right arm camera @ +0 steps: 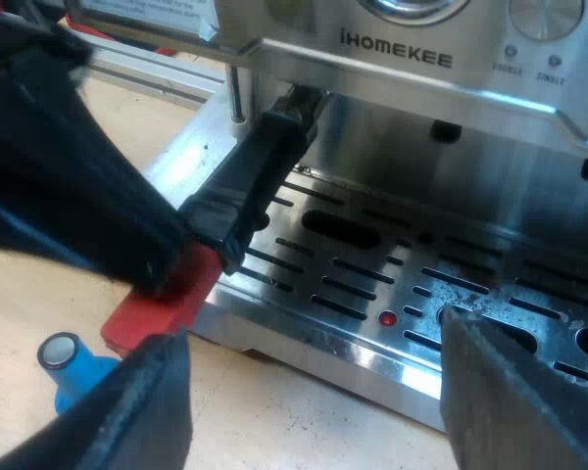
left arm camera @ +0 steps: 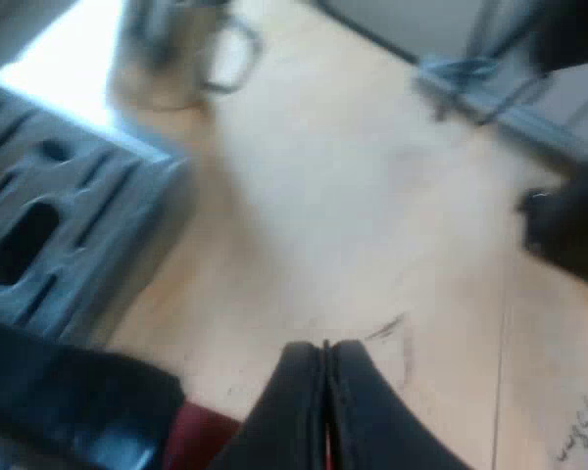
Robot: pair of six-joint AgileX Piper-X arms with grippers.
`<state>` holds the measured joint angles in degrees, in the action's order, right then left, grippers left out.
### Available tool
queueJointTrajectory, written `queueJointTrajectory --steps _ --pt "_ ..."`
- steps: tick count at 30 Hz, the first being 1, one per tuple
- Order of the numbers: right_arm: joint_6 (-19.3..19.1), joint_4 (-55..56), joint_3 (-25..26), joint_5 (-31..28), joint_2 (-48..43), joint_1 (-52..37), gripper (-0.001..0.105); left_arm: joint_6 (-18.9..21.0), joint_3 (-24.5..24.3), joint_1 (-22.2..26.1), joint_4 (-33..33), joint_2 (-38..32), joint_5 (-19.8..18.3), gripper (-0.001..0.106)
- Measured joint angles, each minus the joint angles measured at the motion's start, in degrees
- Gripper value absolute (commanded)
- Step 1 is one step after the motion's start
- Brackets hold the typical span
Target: Put the handle in the coffee machine
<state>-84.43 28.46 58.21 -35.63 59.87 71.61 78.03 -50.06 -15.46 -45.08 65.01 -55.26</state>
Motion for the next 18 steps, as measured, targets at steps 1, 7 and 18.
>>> queueJointTrajectory --steps 1,7,18 --pt "0.0 0.0 0.0 0.0 0.0 0.0 0.058 0.0 -0.1 -0.2 0.0 0.0 -0.1 0.0" --pt "0.0 0.0 0.0 -0.7 0.0 0.0 0.058 -5.1 -0.8 1.5 -7.0 -0.9 9.7 0.0" --pt "0.0 0.1 0.0 -1.0 0.0 0.0 0.058 -6.2 -0.1 11.3 -11.9 -4.3 18.0 0.0"
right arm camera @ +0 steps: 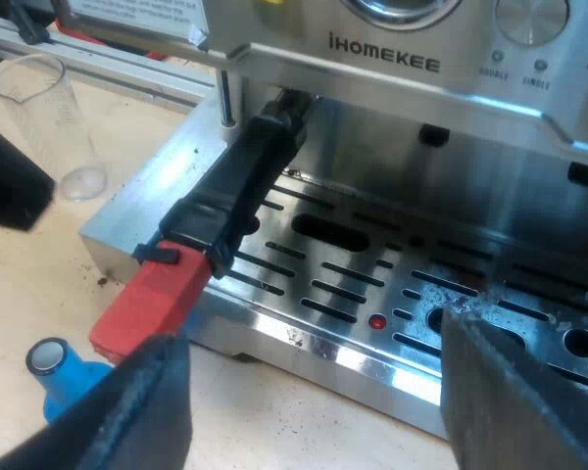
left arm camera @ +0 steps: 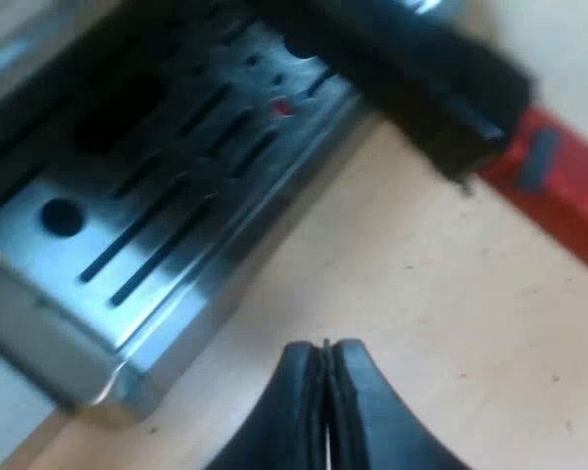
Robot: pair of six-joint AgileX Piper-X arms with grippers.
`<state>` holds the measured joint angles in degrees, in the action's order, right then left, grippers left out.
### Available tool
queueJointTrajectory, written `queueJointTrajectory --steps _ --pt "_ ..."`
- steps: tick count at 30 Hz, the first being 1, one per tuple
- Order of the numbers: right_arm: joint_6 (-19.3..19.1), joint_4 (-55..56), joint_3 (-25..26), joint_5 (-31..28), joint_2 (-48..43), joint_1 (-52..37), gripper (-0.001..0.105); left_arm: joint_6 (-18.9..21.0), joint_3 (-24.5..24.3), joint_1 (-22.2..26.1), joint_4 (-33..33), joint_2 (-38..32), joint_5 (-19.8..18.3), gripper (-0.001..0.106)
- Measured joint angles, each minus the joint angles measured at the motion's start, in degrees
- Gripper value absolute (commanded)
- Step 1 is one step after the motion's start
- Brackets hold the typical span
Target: Put the handle in the coffee machine
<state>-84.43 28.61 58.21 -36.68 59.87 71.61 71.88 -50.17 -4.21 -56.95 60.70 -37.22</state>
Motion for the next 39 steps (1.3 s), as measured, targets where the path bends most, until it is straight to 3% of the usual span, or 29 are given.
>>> queueJointTrajectory --steps 3,5,6,8,11,16,17,20,24,26,28,33,34,39 --pt "0.0 0.0 0.0 0.0 0.0 0.0 0.058 0.0 0.0 1.3 0.0 -1.0 0.4 0.011" --pt "0.0 0.4 0.0 1.4 0.0 0.0 0.058 0.0 -0.3 1.6 0.0 -2.2 0.9 0.034" --pt "0.0 0.5 0.0 1.5 0.0 0.0 0.058 0.0 -0.5 1.6 0.0 -2.5 1.3 0.039" --pt "-0.1 0.5 0.0 2.2 0.0 0.0 0.058 0.0 -1.6 1.6 -0.5 -4.0 2.5 0.072" --pt "-0.4 0.5 0.3 6.2 0.0 -1.4 0.058 0.0 -3.6 1.6 -1.6 -5.3 4.0 0.103" --pt "-0.4 0.8 1.0 8.7 0.0 -3.2 0.058 1.3 -7.3 1.6 -2.3 -6.0 4.7 0.105" --pt "-3.3 3.5 4.0 13.1 0.1 -7.3 0.058 2.7 -8.0 1.6 -2.4 -6.0 4.7 0.105" --pt "-6.2 6.6 7.3 13.5 0.1 -9.6 0.058 7.2 -11.2 1.6 -2.9 -6.0 4.9 0.105" --pt "-7.4 10.6 11.3 13.7 0.1 -12.1 0.058 8.6 -15.7 1.6 -2.8 -6.0 5.7 0.105" --pt "-7.4 12.2 13.1 13.7 0.1 -13.8 0.058 12.1 -19.0 1.6 -1.0 -6.4 11.4 0.105" --pt "-7.4 14.1 14.9 13.9 0.1 -15.9 0.058 13.4 -20.6 1.6 1.0 -7.0 14.5 0.105" --pt "-7.5 15.6 16.5 14.4 -0.3 -19.3 0.058 16.3 -22.2 1.6 3.6 -9.7 16.2 0.105" --pt "-7.7 16.7 17.2 15.7 -2.7 -28.4 0.058 16.4 -22.1 1.6 3.6 -10.2 16.1 0.105" --pt "-9.0 19.2 17.2 19.7 -5.0 -41.1 0.058 16.5 -22.0 1.6 3.4 -13.6 19.5 0.105"
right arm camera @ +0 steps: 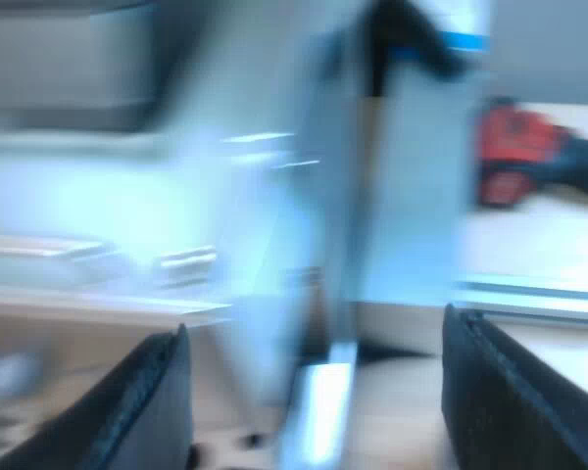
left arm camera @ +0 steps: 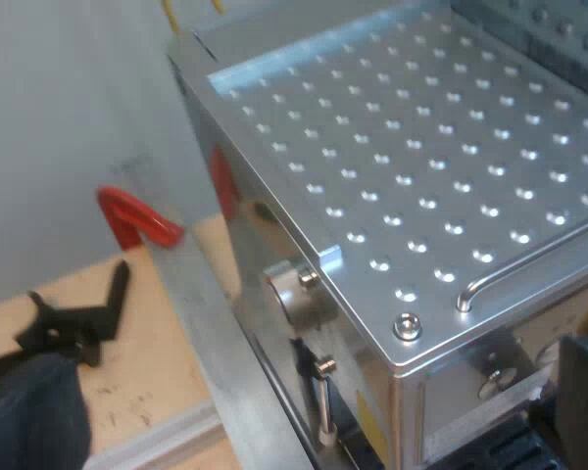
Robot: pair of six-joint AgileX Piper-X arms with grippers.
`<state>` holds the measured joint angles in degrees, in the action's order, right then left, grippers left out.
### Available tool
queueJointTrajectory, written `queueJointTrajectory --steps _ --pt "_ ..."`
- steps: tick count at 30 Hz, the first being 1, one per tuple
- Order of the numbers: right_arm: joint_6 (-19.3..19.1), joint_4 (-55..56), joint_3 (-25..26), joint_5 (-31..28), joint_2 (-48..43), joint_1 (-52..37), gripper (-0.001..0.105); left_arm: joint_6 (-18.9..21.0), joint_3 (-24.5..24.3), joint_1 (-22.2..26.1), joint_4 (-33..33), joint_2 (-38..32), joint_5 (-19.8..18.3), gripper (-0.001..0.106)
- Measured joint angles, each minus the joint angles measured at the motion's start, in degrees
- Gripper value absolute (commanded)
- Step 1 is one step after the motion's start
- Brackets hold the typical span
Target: Put the handle in the coffee machine
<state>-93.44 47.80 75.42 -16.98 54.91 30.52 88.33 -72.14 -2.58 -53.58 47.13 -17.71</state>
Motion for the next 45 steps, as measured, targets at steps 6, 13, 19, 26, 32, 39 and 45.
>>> queueJointTrajectory --steps 6,13,19,26,32,39,45 --pt "-4.7 4.9 0.0 0.9 -3.4 -12.3 0.058 0.0 0.0 0.0 -1.3 -3.8 0.6 0.088" --pt "-6.2 6.4 -3.8 4.9 -9.2 -21.0 0.058 0.0 0.0 0.0 -3.3 -7.8 5.2 0.06" --pt "-7.7 6.9 -12.9 5.4 -21.4 -23.3 0.058 0.0 1.5 0.0 -5.9 -12.3 7.4 0.06" --pt "-8.2 9.6 -17.4 5.6 -35.4 -23.3 0.058 0.0 4.9 0.0 -6.3 -19.1 13.0 0.06" --pt "-8.9 14.0 -19.8 5.6 -45.8 -23.3 0.058 0.0 11.8 0.0 -7.6 -28.5 13.6 0.06" --pt "-9.4 19.1 -22.1 5.6 -54.7 -23.3 0.058 -0.3 17.0 0.0 -13.0 -44.3 14.1 0.06" --pt "-9.4 23.5 -22.5 5.7 -55.4 -23.3 0.058 -2.6 19.9 0.0 -18.3 -48.0 14.5 0.06"
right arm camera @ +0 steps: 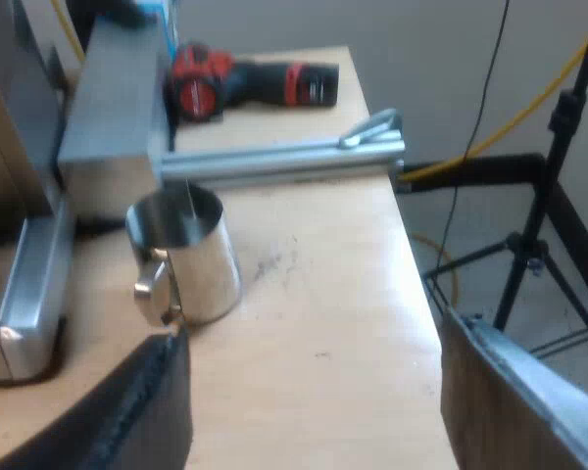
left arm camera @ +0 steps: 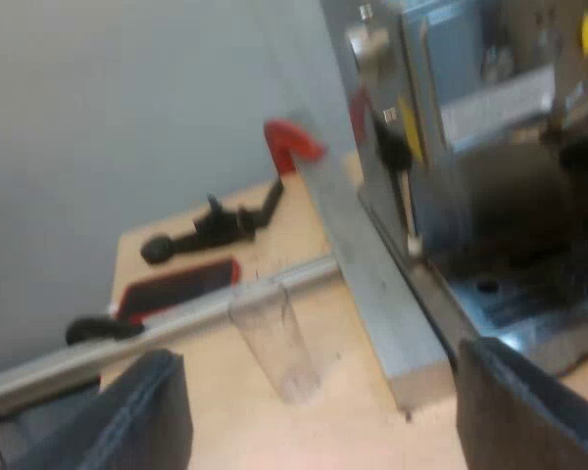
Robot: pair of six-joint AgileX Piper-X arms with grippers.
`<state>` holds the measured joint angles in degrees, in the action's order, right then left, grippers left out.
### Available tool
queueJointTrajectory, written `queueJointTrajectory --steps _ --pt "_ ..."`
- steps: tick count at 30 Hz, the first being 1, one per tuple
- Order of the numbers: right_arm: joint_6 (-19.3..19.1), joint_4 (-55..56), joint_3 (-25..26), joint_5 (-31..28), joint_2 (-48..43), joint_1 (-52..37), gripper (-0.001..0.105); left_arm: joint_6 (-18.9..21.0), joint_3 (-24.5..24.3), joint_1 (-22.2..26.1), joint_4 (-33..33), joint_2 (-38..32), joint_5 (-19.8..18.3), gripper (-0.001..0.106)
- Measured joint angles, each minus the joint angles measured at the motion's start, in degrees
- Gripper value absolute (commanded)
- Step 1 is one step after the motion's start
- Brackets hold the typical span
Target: Put the handle in the coffee machine
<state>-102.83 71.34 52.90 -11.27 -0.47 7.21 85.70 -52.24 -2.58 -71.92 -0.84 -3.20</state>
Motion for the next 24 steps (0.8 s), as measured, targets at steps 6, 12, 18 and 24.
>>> queueJointTrajectory --steps 6,12,18,24 --pt "-0.1 0.2 -0.5 0.0 0.0 0.0 0.058 -0.9 0.1 1.1 -10.7 0.0 1.7 0.059" --pt "-0.1 0.0 -0.5 0.0 0.0 0.0 0.058 2.3 0.5 2.2 -9.5 0.0 2.0 0.059" --pt "-2.4 -2.2 -0.6 0.0 0.0 0.0 0.058 6.6 3.9 2.3 -0.3 0.0 2.0 0.059" --pt "-5.6 -10.1 -1.9 5.4 0.0 0.0 0.058 8.2 8.2 2.3 10.8 0.0 2.0 0.059"
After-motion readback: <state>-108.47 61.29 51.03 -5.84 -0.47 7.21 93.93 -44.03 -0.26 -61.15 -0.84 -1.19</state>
